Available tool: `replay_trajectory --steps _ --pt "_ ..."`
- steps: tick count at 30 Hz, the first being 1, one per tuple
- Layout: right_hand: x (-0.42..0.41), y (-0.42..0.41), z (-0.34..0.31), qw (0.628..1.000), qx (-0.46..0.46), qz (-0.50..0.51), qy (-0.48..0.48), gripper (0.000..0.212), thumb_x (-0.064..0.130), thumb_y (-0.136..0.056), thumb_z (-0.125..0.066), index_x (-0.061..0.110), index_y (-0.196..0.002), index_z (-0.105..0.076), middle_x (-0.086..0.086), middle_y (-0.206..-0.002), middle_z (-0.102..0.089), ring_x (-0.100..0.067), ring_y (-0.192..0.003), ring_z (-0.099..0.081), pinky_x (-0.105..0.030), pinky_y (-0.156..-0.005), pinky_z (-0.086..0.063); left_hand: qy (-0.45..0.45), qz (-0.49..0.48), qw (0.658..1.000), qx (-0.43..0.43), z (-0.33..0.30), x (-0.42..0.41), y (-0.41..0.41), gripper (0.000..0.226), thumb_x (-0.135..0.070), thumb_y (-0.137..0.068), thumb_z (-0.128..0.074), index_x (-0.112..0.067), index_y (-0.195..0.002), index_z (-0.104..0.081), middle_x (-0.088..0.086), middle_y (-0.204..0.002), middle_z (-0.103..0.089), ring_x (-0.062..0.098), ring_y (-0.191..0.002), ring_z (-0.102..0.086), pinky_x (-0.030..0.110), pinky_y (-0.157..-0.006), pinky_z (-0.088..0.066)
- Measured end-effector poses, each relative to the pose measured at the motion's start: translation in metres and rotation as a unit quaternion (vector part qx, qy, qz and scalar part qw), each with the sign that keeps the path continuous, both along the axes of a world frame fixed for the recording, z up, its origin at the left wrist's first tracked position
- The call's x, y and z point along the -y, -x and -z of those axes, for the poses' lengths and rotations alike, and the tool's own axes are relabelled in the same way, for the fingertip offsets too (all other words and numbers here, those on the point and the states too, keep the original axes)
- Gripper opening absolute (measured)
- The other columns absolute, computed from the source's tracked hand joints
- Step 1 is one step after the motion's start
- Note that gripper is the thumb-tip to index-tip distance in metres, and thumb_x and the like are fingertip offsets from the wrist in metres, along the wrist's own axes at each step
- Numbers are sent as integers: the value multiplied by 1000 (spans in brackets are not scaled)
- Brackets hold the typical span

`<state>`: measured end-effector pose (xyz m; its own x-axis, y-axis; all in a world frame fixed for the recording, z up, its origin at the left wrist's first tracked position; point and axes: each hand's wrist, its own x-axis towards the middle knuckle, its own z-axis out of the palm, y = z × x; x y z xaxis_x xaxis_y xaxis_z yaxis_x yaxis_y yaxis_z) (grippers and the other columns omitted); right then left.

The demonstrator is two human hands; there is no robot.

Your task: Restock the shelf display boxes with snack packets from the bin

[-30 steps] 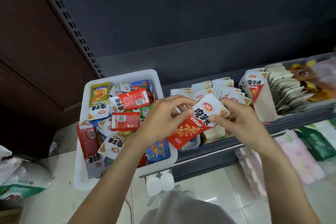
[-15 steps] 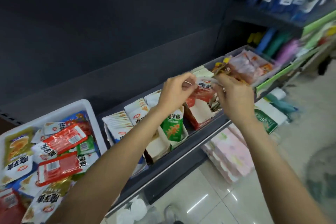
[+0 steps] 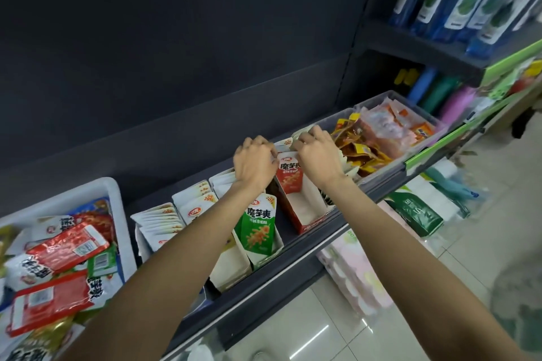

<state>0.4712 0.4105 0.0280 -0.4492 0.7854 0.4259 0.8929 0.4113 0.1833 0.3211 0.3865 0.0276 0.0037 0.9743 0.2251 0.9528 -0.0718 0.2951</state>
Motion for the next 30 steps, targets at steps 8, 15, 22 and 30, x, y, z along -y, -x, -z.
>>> replay_trajectory --steps 8,15,22,30 --pt "73 10 -26 925 -372 -39 64 21 23 -92 -59 17 -111 -64 2 -101 -67 -18 -94 -59 -34 -84 -45 -176 5 977 122 -32 62 24 22 -35 -90 -50 -22 -100 -64 -10 -94 -67 13 -93 -57 31 -79 -42" --pt "170 86 -23 900 -388 -119 160 22 29 -92 -49 19 -98 -68 4 -81 -70 -11 -66 -64 -26 -56 -49 -283 50 954 81 -26 189 107 18 -18 -89 -56 -11 -82 -71 -3 -76 -67 14 -74 -58 29 -70 -44" --pt "229 190 -1 916 -139 -289 241 9 16 -82 -64 17 -90 -68 -1 -78 -67 -20 -72 -65 -28 -50 -48 20 -158 987 -27 18 294 220 22 -16 -73 -76 -22 -93 -71 -1 -86 -70 24 -76 -66 29 -60 -52" --pt "235 314 30 908 64 -332 247 42 15 -88 -59 6 -127 -48 -11 -125 -55 -26 -116 -46 -35 -100 -36 94 -219 970 -41 60 308 286 60 -24 -78 -72 -9 -132 -50 10 -136 -49 27 -128 -42 37 -109 -31"
